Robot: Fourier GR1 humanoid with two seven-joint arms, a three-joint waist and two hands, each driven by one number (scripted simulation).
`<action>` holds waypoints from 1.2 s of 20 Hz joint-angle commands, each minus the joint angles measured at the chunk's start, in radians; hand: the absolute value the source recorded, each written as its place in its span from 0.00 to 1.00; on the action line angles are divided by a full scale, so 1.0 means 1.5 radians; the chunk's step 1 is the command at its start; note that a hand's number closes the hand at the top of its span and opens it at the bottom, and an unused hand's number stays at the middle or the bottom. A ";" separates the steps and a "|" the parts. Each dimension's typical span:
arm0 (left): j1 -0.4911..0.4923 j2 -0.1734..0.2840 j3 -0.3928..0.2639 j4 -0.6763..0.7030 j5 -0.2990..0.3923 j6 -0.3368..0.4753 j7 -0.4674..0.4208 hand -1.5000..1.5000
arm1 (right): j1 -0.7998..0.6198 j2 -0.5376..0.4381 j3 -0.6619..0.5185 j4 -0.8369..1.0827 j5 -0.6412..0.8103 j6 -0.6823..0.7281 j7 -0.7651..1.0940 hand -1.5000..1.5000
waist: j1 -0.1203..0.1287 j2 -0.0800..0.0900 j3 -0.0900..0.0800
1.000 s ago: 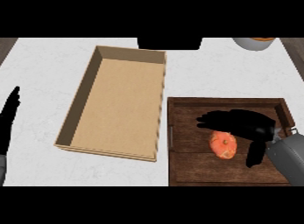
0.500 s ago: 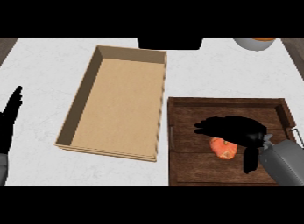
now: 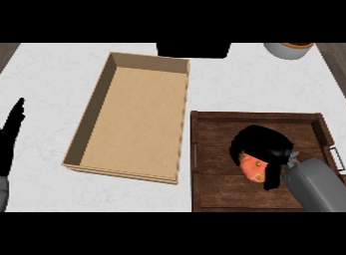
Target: Pick the squash from the tray and place it in the cardboard box
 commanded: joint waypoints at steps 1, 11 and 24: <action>-0.033 0.034 0.032 0.038 0.021 -0.038 -0.006 0.50 | -0.081 0.045 -0.042 0.114 0.010 -0.059 -0.018 1.00 | 0.007 0.009 0.008; -0.052 -0.021 -0.008 0.036 -0.011 -0.003 -0.001 0.50 | -0.356 0.045 -0.177 0.432 0.014 -0.189 -0.047 1.00 | 0.027 0.019 0.009; -0.042 -0.015 0.010 0.055 -0.016 -0.004 -0.033 0.50 | -0.515 0.075 -0.284 0.455 -0.091 -0.233 -0.177 1.00 | 0.014 0.011 0.008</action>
